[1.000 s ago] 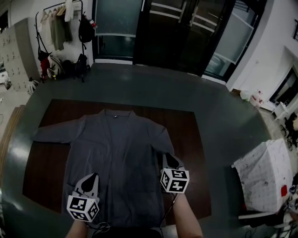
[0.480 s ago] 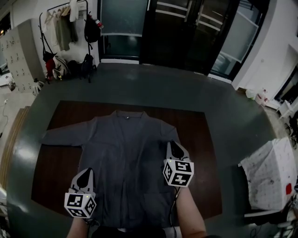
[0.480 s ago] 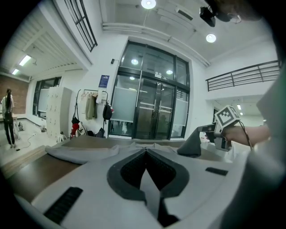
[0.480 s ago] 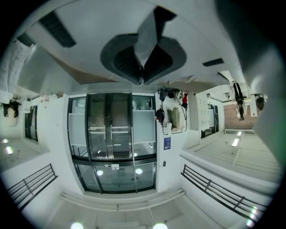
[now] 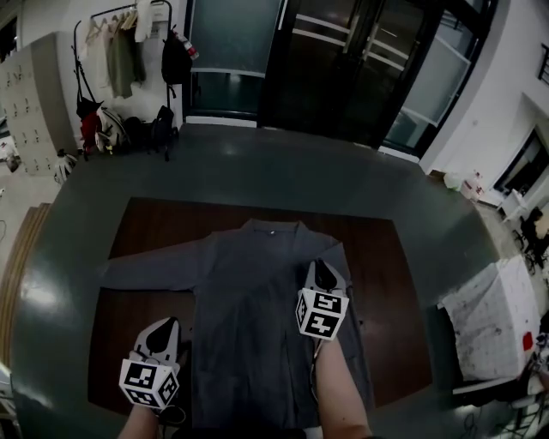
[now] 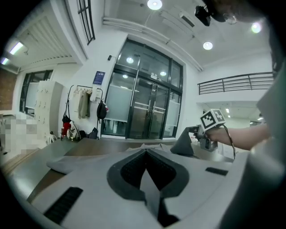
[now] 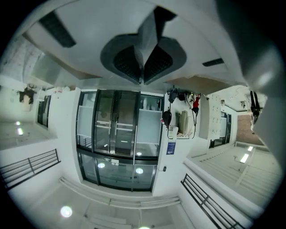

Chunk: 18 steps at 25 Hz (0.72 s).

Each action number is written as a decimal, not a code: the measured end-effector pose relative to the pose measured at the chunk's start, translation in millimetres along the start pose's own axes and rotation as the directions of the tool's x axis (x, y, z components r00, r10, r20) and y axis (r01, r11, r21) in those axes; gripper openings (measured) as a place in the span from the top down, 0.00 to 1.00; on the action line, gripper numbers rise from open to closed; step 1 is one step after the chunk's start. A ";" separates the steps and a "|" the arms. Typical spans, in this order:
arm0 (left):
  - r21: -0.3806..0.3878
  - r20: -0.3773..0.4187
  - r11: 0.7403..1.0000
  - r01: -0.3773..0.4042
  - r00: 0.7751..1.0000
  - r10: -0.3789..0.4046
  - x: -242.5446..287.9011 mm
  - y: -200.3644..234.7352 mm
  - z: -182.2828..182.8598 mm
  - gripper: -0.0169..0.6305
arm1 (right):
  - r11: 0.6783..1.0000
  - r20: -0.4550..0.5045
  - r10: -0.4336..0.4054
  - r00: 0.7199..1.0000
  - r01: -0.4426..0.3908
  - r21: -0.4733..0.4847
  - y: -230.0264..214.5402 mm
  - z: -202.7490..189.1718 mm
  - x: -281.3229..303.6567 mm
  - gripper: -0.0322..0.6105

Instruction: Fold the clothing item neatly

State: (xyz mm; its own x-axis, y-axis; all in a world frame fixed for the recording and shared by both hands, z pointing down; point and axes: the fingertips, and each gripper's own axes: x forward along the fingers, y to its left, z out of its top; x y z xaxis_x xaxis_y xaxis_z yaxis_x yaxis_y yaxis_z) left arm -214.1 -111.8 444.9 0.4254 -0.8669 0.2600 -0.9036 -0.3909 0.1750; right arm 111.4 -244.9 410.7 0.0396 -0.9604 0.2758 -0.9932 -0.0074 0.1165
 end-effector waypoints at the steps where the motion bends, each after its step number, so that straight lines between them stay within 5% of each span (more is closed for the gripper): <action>1: -0.006 -0.004 1.000 0.002 1.000 -0.002 -1.2 9.0 -1.2 0.96 | 1.000 -0.005 -0.001 1.000 0.001 -0.017 11.9 -1.0 4.4 0.91; 8: -0.065 -0.056 0.998 0.019 0.998 -0.023 0.5 43.6 -24.7 0.96 | 0.985 -0.148 0.072 0.986 -0.094 -0.147 87.9 -64.8 27.7 0.91; 14: -0.102 -0.090 0.994 0.026 0.995 -0.035 13.9 53.4 -35.9 0.96 | 0.946 -0.309 0.231 0.923 -0.288 -0.152 133.9 -125.1 26.5 0.83; 18: -0.103 -0.107 0.994 0.047 0.993 -0.058 26.8 49.5 -39.7 0.96 | 0.962 -0.307 0.194 0.932 -0.242 -0.129 109.8 -134.6 22.6 0.82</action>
State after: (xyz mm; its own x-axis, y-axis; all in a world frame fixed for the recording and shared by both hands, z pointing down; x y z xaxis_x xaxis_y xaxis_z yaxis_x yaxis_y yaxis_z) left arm -245.5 -142.1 498.2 0.4800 -0.8045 0.3499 -0.8727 -0.3971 0.2842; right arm 18.0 -230.0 558.2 -0.1217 -0.8110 0.5722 -0.9504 0.2614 0.1683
